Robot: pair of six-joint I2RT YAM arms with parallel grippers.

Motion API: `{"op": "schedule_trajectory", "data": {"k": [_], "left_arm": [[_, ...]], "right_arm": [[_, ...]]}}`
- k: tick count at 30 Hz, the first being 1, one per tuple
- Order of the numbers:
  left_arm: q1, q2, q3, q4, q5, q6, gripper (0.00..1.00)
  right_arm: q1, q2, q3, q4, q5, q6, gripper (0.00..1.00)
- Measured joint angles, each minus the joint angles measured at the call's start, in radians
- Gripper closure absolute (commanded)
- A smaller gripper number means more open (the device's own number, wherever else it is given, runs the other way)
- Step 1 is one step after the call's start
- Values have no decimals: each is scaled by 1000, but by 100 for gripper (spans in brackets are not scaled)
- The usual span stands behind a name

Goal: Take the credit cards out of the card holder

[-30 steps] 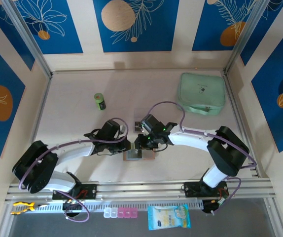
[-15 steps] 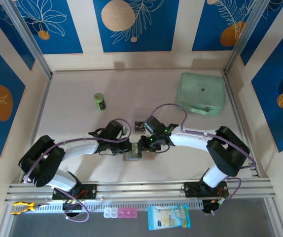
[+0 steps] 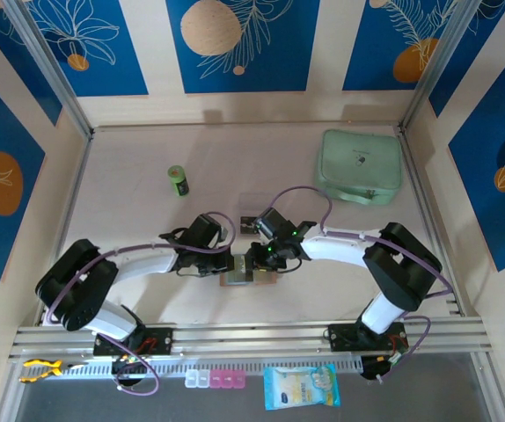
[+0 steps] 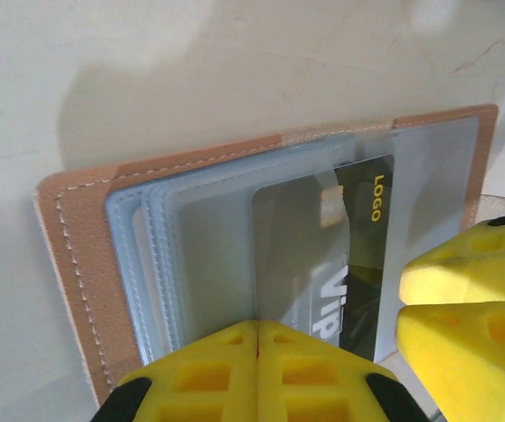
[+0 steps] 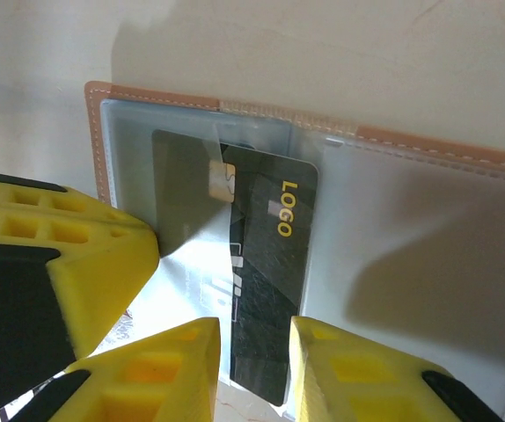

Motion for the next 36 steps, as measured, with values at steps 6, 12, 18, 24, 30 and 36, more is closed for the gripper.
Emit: {"op": "schedule_trajectory", "data": {"k": [6,12,18,24,30,36], "left_arm": [[-1,8,6,5,1,0,97],[-1,8,6,6,1,-1,98],[-1,8,4,10,1,-2,98],[-1,8,4,11,1,-2,98],[-1,8,2,18,1,-3,98],[-1,8,0,23,1,-3,98]], "right_arm": [[-2,11,-2,4,-3,0,72],[-5,14,-8,9,-4,0,72],[-7,16,-19,23,-14,4,72],[-13,20,-43,78,-46,24,74],[-27,20,-72,136,-86,53,76],[-34,20,-88,179,-106,72,80]]}}
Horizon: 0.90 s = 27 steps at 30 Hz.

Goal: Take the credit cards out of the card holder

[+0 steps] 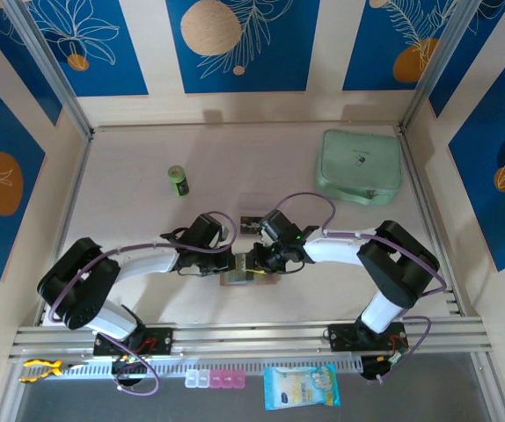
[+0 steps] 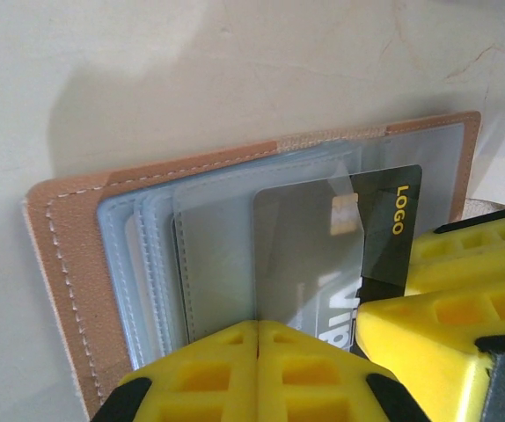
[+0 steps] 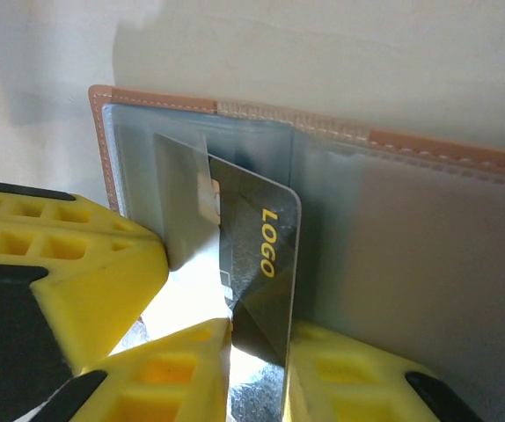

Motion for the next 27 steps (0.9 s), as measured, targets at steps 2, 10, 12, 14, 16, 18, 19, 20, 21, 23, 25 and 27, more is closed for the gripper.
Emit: {"op": "schedule_trajectory", "data": {"k": [2,10,12,14,16,18,19,20,21,23,25,27], "left_arm": [[0,0,0,0,0,0,98],[0,0,-5,7,0,0,98],[0,0,-5,8,0,0,98],[0,0,-5,8,0,0,98],[0,0,-5,8,0,0,98],[0,0,-5,9,0,0,98],[0,0,-5,9,0,0,98],[0,0,-5,8,0,0,98],[0,0,-5,8,0,0,98],[0,-1,-5,8,0,0,98],[0,-1,-5,8,0,0,98],[0,-1,-5,8,0,-1,98]], "right_arm": [[0,-1,-5,6,0,3,81],[-1,-24,-6,-2,3,-1,88],[-1,-32,-6,-5,5,-2,88],[-1,-39,-6,-10,9,-5,88],[-1,-43,-5,-18,13,-10,89],[-1,-49,-5,-31,23,-17,89],[-1,-53,-5,-39,28,-21,89],[-1,-58,-4,-50,34,-26,89],[-2,-65,-3,-62,39,-30,89],[-2,-81,0,-89,51,-41,90],[-2,-100,6,-117,63,-56,89],[-2,-116,18,-151,78,-73,90]]}}
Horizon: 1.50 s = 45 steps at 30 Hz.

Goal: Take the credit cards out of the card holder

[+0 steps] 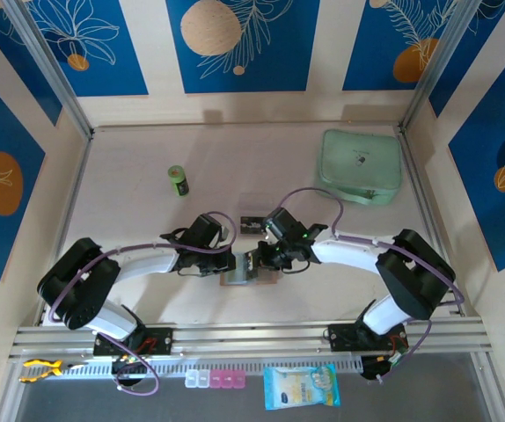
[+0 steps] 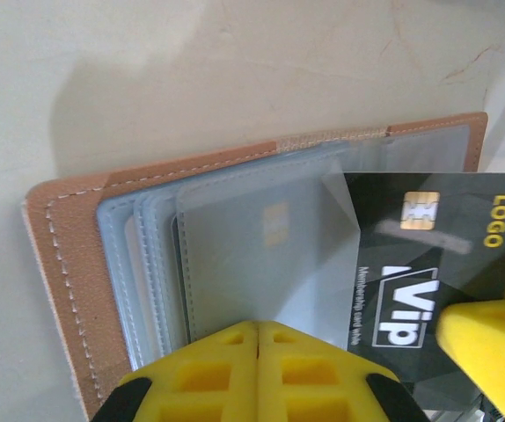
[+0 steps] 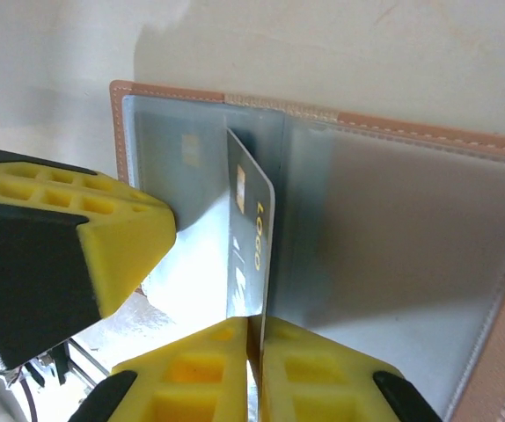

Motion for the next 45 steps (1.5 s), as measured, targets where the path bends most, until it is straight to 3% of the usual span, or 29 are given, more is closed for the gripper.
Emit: {"op": "schedule_trajectory", "data": {"k": [7,13,28,38,45], "left_arm": [[0,-6,0,-2,0,-6,93],[0,-29,-5,-13,-1,-11,91],[1,-118,-7,-39,-2,-15,87],[8,-146,-36,-45,-1,-15,87],[14,-170,-45,-55,-2,-15,87]], "right_arm": [[0,-14,58,-121,54,-86,93],[0,-21,133,-246,112,-258,94],[-14,-33,342,-504,183,-975,100],[-120,27,549,-635,174,-1334,100],[-196,147,674,-684,114,-1480,100]]}}
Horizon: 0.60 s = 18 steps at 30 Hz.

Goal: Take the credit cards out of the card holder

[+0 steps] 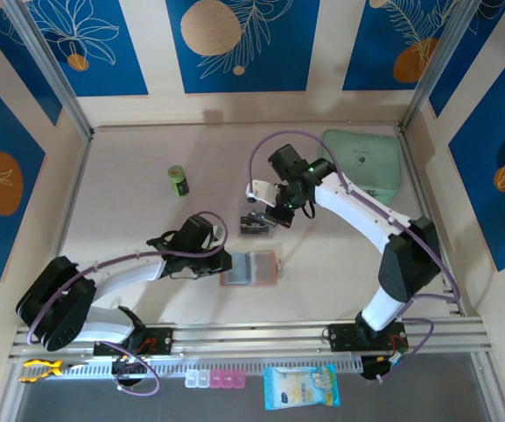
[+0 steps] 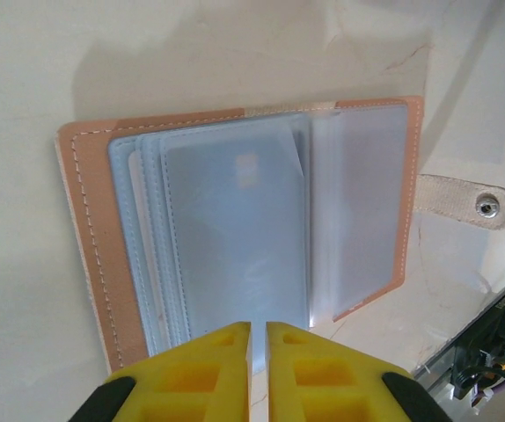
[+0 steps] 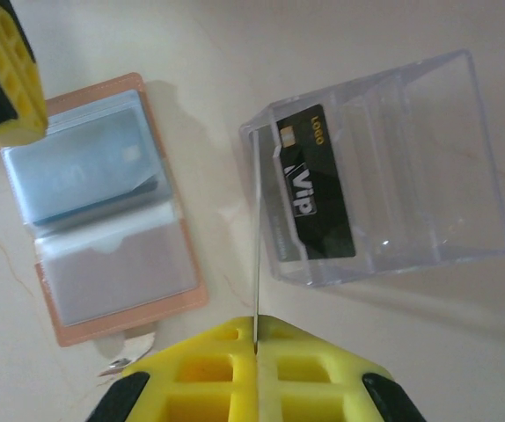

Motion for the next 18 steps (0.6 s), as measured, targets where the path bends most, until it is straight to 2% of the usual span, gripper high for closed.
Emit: {"op": "schedule_trajectory", "data": {"k": [9,18], "left_arm": [[11,-11,-10,-4,0,0,87],[24,-45,-11,-17,0,0,87]], "right_arm": [[-38,166,134,-33,-45,-91,100],[-40,282,189,-40,-56,-125,100]]}}
